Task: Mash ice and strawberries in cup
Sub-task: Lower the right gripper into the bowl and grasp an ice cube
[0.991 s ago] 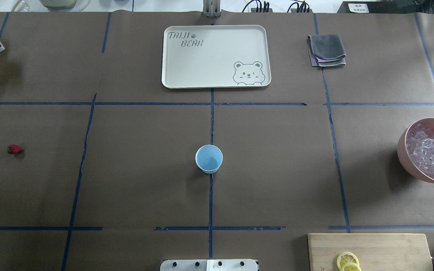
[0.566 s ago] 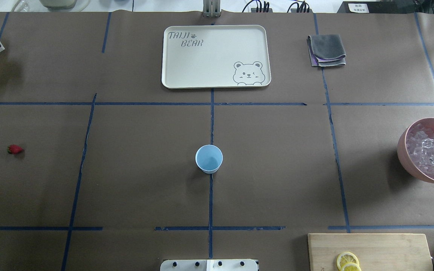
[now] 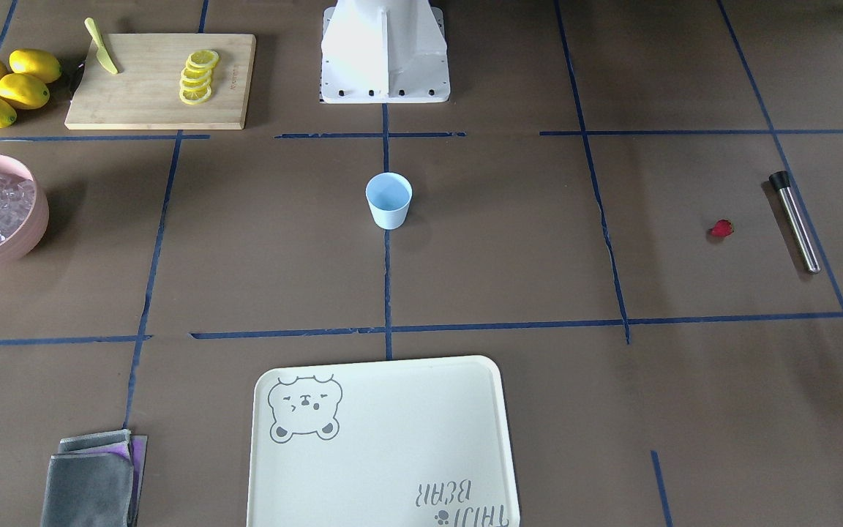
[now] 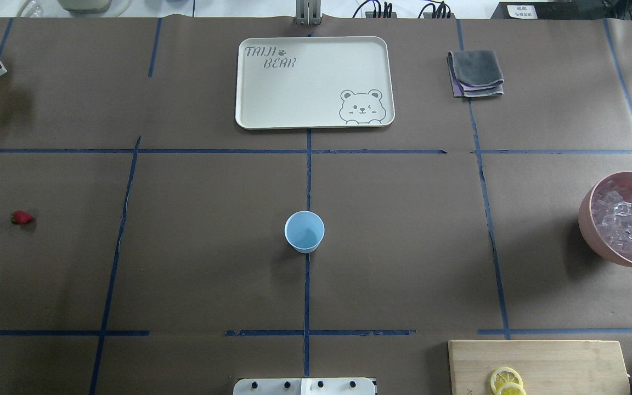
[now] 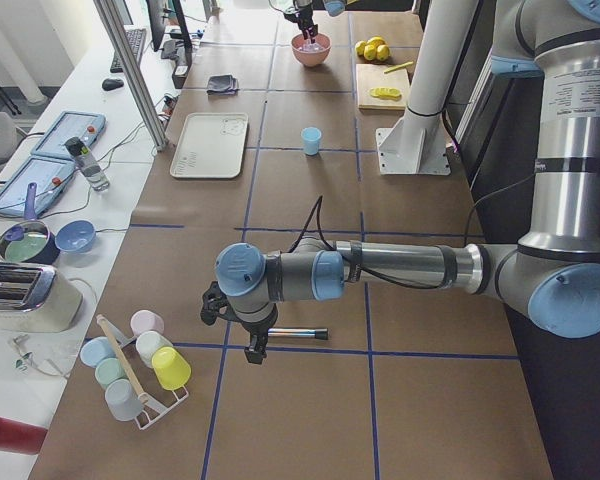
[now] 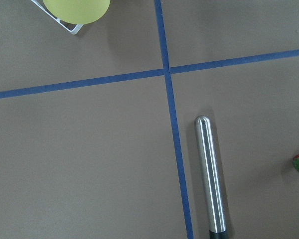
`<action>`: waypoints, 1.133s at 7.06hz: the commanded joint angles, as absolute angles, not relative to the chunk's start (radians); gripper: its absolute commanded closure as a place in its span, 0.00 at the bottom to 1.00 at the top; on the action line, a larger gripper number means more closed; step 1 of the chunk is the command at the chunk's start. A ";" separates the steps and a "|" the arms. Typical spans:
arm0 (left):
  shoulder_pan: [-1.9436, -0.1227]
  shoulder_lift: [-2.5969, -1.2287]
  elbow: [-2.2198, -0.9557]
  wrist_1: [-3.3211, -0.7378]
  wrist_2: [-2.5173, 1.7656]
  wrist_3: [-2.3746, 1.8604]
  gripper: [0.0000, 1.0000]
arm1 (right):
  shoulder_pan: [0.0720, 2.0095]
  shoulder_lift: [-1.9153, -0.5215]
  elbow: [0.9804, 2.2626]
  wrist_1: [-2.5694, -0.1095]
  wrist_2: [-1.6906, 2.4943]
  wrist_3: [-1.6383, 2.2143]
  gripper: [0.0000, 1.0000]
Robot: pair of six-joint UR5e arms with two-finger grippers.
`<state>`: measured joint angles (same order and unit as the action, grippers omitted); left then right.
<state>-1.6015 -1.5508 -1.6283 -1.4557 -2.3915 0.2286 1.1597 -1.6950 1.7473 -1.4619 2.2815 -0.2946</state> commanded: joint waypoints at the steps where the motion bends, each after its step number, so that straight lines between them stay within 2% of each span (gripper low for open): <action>1: -1.601 -1.551 -1.629 -1.456 -2.391 0.229 0.00 | 1.155 -1.695 1.747 -1.462 2.283 -0.293 0.39; 2: -1.601 -1.551 -1.629 -1.456 -2.391 0.229 0.00 | 1.155 -1.695 1.747 -1.462 2.283 -0.293 0.48; 3: -1.601 -1.551 -1.629 -1.456 -2.391 0.229 0.00 | 1.157 -1.695 1.749 -1.460 2.283 -0.295 0.77; 4: -1.601 -1.551 -1.629 -1.456 -2.391 0.229 0.00 | 1.157 -1.695 1.750 -1.454 2.281 -0.301 0.98; 6: -1.601 -1.551 -1.629 -1.456 -2.391 0.229 0.00 | 1.160 -1.709 1.766 -1.453 2.281 -0.296 1.00; 8: -1.601 -1.551 -1.632 -1.456 -2.391 0.229 0.00 | 1.182 -1.748 1.868 -1.483 2.281 -0.296 1.00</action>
<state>-1.6015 -1.5509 -1.6307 -1.4557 -2.3915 0.2286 1.1666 -1.7226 1.8078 -1.4646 2.2809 -0.2964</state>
